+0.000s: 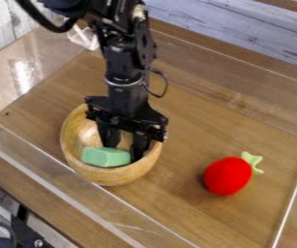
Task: Remove the green block from the brown bowl and put it on the table
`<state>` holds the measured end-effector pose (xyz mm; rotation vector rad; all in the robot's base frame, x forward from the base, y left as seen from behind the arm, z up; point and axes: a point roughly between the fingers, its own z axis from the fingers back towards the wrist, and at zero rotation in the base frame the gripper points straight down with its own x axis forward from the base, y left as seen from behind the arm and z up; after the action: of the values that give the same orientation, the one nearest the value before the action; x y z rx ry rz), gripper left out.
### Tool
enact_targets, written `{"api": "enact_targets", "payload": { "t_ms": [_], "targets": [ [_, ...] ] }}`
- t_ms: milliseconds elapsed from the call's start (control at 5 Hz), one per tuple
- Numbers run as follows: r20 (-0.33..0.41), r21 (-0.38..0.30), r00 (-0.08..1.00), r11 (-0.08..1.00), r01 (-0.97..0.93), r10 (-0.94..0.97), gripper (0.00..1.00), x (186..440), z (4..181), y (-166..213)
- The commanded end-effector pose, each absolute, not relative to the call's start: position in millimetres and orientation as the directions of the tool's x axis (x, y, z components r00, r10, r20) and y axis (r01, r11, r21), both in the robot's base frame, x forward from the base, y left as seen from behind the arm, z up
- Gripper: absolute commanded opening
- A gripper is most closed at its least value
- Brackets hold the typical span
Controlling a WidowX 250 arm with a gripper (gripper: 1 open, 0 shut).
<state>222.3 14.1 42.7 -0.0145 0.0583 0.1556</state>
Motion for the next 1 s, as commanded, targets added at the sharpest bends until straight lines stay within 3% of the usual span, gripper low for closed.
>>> {"api": "enact_targets", "payload": {
  "t_ms": [0, 200, 800],
  "targets": [
    [-0.028, -0.006, 0.990, 0.991, -0.137, 0.137, 1.00, 232.7, 47.1, 13.1],
    [-0.031, -0.003, 0.991, 0.991, -0.132, 0.132, 0.00, 234.4, 44.7, 12.5],
    [-0.025, 0.000, 0.975, 0.976, -0.219, 0.219, 0.00, 253.2, 36.7, 14.5]
  ]
}}
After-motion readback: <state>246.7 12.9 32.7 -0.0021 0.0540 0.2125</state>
